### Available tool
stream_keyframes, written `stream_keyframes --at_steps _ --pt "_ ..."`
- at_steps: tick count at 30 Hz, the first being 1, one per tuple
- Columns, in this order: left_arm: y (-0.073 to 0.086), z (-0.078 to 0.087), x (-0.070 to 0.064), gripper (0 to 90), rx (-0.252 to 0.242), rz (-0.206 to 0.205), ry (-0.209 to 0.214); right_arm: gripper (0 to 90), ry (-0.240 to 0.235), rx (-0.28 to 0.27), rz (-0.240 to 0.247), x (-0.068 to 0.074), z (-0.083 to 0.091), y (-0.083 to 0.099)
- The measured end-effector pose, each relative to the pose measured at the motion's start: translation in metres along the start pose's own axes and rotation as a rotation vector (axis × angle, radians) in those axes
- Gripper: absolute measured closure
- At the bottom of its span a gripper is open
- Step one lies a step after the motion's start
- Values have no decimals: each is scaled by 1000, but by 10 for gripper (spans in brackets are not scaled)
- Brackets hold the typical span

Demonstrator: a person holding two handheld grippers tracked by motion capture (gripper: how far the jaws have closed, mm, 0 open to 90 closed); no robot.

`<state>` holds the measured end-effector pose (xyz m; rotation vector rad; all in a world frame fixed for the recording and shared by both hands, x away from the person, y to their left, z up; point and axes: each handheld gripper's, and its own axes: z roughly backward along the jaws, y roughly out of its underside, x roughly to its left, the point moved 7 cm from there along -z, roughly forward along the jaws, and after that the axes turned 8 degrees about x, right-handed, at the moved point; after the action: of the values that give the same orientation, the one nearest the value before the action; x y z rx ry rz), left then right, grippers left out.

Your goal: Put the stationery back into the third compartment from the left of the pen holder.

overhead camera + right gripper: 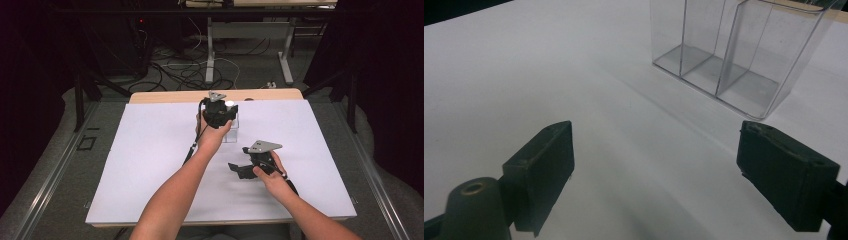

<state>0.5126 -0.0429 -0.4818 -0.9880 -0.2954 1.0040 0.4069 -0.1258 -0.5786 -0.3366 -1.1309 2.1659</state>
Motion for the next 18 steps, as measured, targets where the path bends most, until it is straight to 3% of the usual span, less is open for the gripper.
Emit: stream_keyframes --at_steps 4,9,18 --pt "3 -7 4 666 21 -14 -28 149 -9 24 0 1 0 2" --pt "7 -13 8 665 40 -31 -44 149 -10 14 1 1 -1 2" --pt "13 -21 12 665 61 -16 -63 150 -15 24 8 2 -3 4"
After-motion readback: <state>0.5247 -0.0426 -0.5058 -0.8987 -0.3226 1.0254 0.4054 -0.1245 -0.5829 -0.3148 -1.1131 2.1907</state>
